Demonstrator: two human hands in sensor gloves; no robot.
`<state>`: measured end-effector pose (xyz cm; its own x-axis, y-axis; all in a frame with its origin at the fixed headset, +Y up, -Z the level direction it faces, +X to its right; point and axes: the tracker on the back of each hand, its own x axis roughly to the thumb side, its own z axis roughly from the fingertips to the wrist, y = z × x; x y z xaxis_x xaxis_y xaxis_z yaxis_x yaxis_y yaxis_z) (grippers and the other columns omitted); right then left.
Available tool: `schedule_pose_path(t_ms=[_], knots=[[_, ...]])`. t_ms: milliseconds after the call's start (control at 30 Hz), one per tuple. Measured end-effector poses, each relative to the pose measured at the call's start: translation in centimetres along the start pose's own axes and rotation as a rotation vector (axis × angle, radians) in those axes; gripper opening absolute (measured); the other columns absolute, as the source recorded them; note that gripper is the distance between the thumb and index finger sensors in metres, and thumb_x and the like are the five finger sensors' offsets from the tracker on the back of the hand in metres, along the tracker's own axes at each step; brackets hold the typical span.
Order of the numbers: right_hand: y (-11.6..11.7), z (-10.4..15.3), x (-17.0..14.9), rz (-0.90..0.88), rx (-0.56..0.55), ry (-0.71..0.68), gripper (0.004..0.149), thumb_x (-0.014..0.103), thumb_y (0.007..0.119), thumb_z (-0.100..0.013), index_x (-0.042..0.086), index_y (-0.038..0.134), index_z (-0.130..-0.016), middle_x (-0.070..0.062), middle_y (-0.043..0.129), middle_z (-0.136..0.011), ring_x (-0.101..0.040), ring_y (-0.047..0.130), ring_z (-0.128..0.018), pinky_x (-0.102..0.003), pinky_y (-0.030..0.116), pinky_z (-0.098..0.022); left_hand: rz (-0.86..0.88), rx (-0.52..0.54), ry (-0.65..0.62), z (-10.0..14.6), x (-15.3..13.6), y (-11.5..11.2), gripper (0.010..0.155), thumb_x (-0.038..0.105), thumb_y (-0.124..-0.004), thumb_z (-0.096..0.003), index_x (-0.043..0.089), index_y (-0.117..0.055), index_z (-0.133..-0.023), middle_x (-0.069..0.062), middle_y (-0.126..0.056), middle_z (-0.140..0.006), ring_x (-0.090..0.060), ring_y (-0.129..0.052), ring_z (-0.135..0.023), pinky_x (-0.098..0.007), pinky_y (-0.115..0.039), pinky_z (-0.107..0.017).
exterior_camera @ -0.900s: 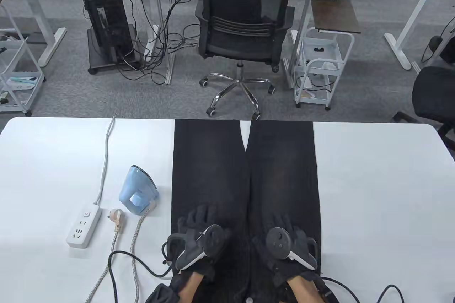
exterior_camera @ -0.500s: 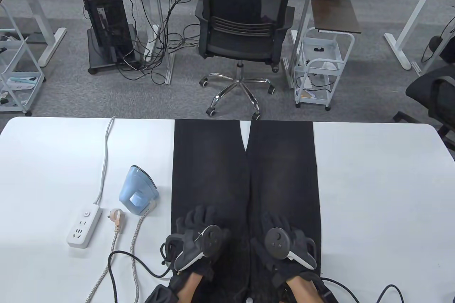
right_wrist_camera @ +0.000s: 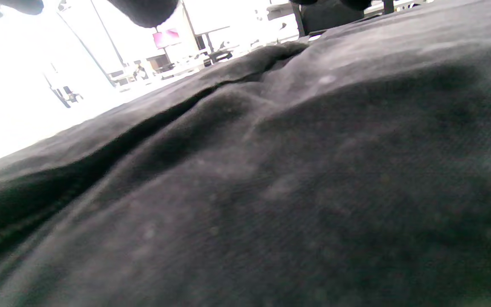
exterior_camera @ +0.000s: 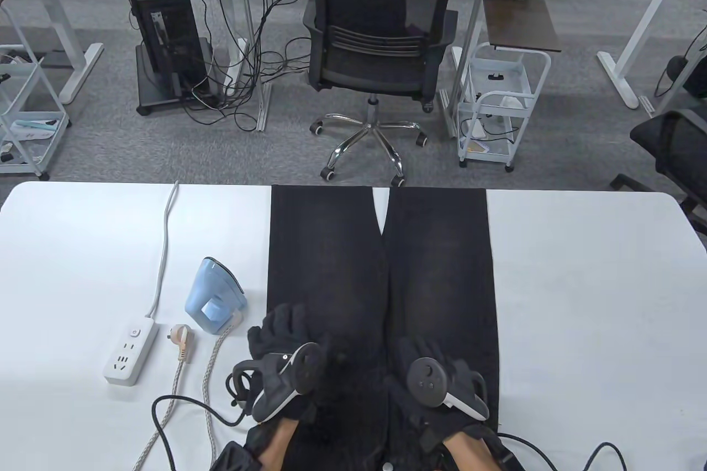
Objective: Iron trousers with electric iron on table
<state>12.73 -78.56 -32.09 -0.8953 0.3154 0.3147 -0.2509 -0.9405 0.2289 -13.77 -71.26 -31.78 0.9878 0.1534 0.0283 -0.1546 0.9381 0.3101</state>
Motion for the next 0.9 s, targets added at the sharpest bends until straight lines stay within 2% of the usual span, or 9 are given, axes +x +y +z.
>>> schedule_pose_path(t_ms=[67,200,267,333,400,567,767,867,900], knots=[[-0.1,0.0,0.0,-0.011,-0.001,-0.008,0.079,0.049,0.058,-0.060,0.003,0.018,-0.111,-0.031,0.027,-0.114,-0.059,0.040,-0.100,-0.077,0.045,-0.063,-0.038,0.029,0.039,-0.4,-1.5,1.8,0.083,0.054,-0.078,-0.0561,0.002,-0.051,-0.114,-0.032,-0.052,-0.116,-0.057,-0.061,-0.102,-0.078,-0.049,-0.068],[-0.2,-0.1,0.1,-0.026,0.004,-0.021,0.079,0.049,0.058,-0.060,0.003,0.018,-0.111,-0.031,0.028,-0.114,-0.059,0.040,-0.100,-0.077,0.045,-0.063,-0.099,0.071,0.137,-1.5,-6.2,5.6,0.084,0.054,-0.080,-0.0557,0.002,-0.050,-0.114,-0.033,-0.052,-0.116,-0.057,-0.061,-0.102,-0.078,-0.049,-0.068],[-0.3,-0.1,0.1,-0.036,0.008,-0.029,0.079,0.049,0.059,-0.060,0.003,0.018,-0.111,-0.031,0.028,-0.114,-0.059,0.041,-0.100,-0.077,0.046,-0.063,-0.133,0.064,0.205,-1.9,-8.9,6.6,0.085,0.054,-0.081,-0.0554,0.001,-0.050,-0.114,-0.033,-0.051,-0.116,-0.057,-0.060,-0.102,-0.078,-0.049,-0.068],[-0.3,-0.1,0.1,-0.039,0.010,-0.032,0.080,0.049,0.059,-0.060,0.003,0.018,-0.111,-0.031,0.028,-0.114,-0.059,0.041,-0.100,-0.077,0.046,-0.063,-0.149,0.035,0.246,-2.2,-11.2,6.5,0.085,0.053,-0.083,-0.0547,0.001,-0.049,-0.114,-0.033,-0.051,-0.116,-0.056,-0.061,-0.102,-0.078,-0.050,-0.068],[-0.3,-0.2,0.1,-0.040,0.015,-0.036,0.080,0.050,0.059,-0.060,0.003,0.018,-0.111,-0.031,0.028,-0.114,-0.059,0.041,-0.100,-0.077,0.046,-0.063,-0.163,-0.015,0.280,-2.4,-13.3,5.6,0.086,0.052,-0.085,-0.0541,0.001,-0.049,-0.114,-0.033,-0.050,-0.116,-0.056,-0.061,-0.103,-0.078,-0.050,-0.068],[-0.1,-0.2,0.2,-0.043,0.040,-0.043,0.081,0.050,0.059,-0.060,0.003,0.018,-0.111,-0.031,0.028,-0.114,-0.059,0.042,-0.100,-0.077,0.047,-0.063,-0.194,-0.197,0.329,-2.5,-17.2,0.8,0.088,0.052,-0.087,-0.0527,0.001,-0.049,-0.114,-0.032,-0.050,-0.116,-0.054,-0.062,-0.103,-0.075,-0.053,-0.068],[0.1,-0.4,0.4,-0.046,0.073,-0.047,0.081,0.051,0.059,-0.060,0.003,0.018,-0.111,-0.031,0.029,-0.114,-0.059,0.043,-0.100,-0.076,0.047,-0.063,-0.187,-0.318,0.369,-2.4,-18.8,-4.2,0.085,0.050,-0.087,-0.0523,0.000,-0.053,-0.113,-0.032,-0.055,-0.114,-0.051,-0.070,-0.099,-0.068,-0.062,-0.067],[0.1,-0.3,0.4,-0.050,0.084,-0.049,0.081,0.051,0.060,-0.060,0.003,0.018,-0.111,-0.031,0.029,-0.114,-0.059,0.044,-0.100,-0.076,0.048,-0.063,-0.243,-0.331,0.344,-2.1,-18.7,-5.6,0.083,0.048,-0.088,-0.0525,0.001,-0.054,-0.112,-0.032,-0.056,-0.113,-0.048,-0.067,-0.097,-0.065,-0.064,-0.066],[0.1,-0.4,0.4,-0.050,0.088,-0.049,0.081,0.051,0.060,-0.060,0.003,0.018,-0.111,-0.032,0.029,-0.114,-0.059,0.044,-0.100,-0.076,0.048,-0.063,-0.271,-0.339,0.337,-2.2,-18.8,-5.8,0.083,0.048,-0.087,-0.0525,0.000,-0.054,-0.112,-0.031,-0.059,-0.112,-0.046,-0.074,-0.095,-0.063,-0.068,-0.065]])
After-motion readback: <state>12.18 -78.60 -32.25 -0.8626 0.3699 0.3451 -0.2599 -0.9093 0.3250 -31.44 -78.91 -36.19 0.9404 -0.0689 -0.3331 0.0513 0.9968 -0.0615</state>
